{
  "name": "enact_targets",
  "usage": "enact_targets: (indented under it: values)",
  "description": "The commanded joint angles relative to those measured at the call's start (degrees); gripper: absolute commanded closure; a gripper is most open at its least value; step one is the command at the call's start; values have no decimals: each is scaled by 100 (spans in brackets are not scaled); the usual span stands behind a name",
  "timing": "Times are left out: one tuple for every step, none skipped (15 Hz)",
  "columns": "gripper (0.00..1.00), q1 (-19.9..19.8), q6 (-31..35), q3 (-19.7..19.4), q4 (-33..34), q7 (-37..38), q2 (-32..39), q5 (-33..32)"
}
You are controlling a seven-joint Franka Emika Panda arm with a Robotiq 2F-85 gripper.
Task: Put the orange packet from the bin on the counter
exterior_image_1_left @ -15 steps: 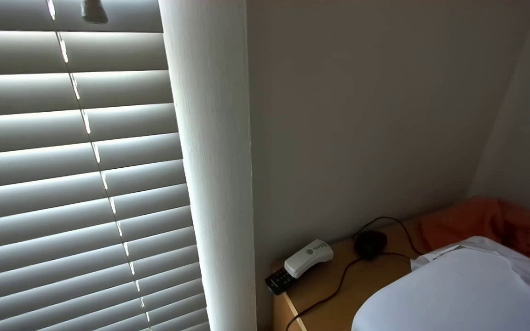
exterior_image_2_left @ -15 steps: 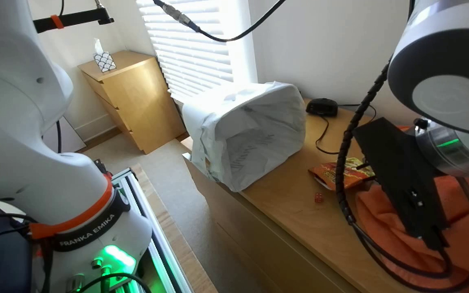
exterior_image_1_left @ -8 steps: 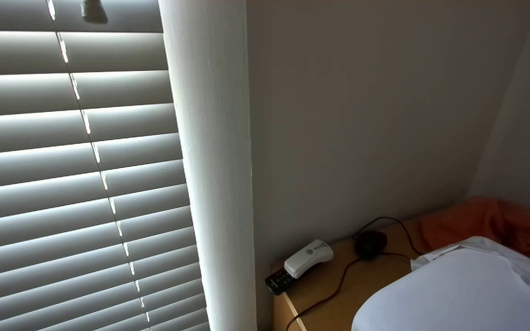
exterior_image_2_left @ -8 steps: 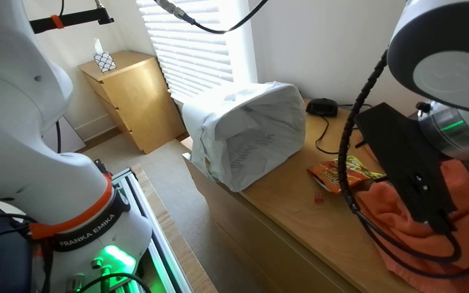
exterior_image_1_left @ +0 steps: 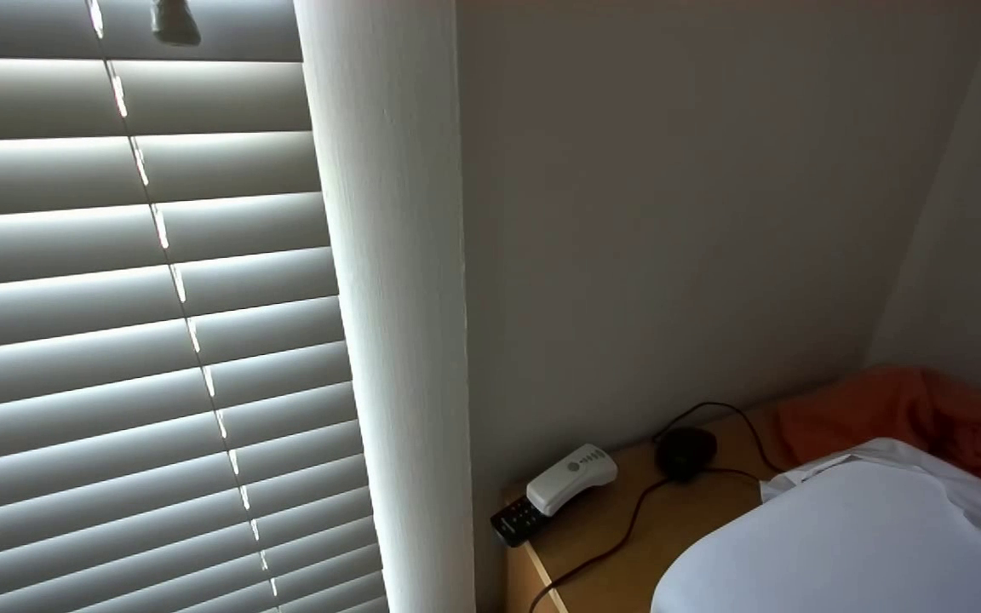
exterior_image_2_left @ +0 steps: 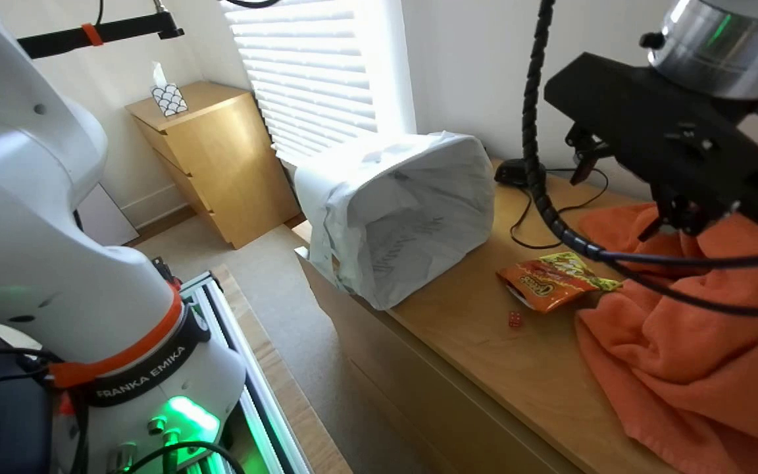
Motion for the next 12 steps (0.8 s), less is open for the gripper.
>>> enact_targets:
  values:
    - [0, 387, 613, 18, -660, 906, -757, -1084]
    - [0, 469, 760, 47, -765, 1156, -890, -1361]
    - [0, 536, 901, 74, -878, 1378, -1018, -1601]
    - [0, 604, 1019, 102, -991, 1624, -1153, -1853]
    - [0, 642, 1127, 116, -1093, 1794, -1238, -2050]
    - [0, 678, 1218, 127, -1185, 1971, -1317, -2221]
    - [0, 664, 967, 88, -775, 1636, -974, -1859]
    - [0, 704, 1042, 97, -872, 1770, -1062, -1989]
    - [0, 725, 1060, 97, -934, 1826, -1121, -2044]
    - [0, 730, 1057, 95, -968, 1839, -1163, -2070]
    - [0, 729, 1059, 92, -988, 1839, -1180, -2077]
    - [0, 728, 1060, 90, -994, 1839, -1183, -2080]
